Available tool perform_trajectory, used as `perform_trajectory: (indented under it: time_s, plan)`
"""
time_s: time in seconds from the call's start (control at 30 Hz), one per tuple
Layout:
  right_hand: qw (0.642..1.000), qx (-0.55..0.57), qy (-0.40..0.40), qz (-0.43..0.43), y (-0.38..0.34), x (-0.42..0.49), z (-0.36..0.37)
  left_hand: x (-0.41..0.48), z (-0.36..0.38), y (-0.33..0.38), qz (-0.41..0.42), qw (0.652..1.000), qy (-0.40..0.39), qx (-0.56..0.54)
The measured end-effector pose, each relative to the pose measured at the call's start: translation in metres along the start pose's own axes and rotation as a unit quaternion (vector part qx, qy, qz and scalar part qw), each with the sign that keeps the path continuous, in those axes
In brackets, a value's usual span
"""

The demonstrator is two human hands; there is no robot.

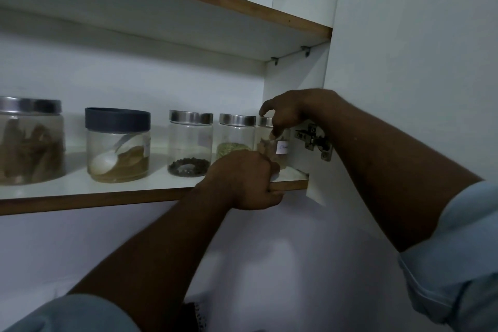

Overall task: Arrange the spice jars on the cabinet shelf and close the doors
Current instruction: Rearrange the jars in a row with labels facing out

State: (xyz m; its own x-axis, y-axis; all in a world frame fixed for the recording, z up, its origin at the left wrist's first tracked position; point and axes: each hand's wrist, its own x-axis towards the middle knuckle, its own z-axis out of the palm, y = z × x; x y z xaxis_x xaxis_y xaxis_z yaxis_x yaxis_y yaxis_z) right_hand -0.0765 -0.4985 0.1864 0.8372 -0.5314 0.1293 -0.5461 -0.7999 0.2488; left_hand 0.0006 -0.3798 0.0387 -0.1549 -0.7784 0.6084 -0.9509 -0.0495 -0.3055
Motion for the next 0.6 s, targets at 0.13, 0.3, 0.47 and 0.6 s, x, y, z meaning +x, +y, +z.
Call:
perform_trajectory:
  time_s: [0.13, 0.3, 0.47, 0.6]
  plan:
    - [1.0, -0.017, -0.01, 0.017, -0.0032, -0.005, -0.0042, -0.0013, 0.0005, -0.0001, -0.006, 1.0, 0.015, -0.006]
    - [1.0, -0.017, -0.011, 0.023, -0.0017, -0.0076, -0.0044, -0.0002, 0.0003, -0.0009, -0.008, 1.0, 0.015, -0.009]
    - [0.999, -0.024, 0.018, 0.031, 0.0001, -0.0072, -0.0053, -0.0002, 0.0, -0.0004, -0.013, 1.0, 0.016, -0.002]
    - [0.999, -0.022, -0.002, 0.022, -0.0009, -0.0073, -0.0058, -0.0007, 0.0006, 0.0001, -0.014, 0.999, 0.032, 0.006]
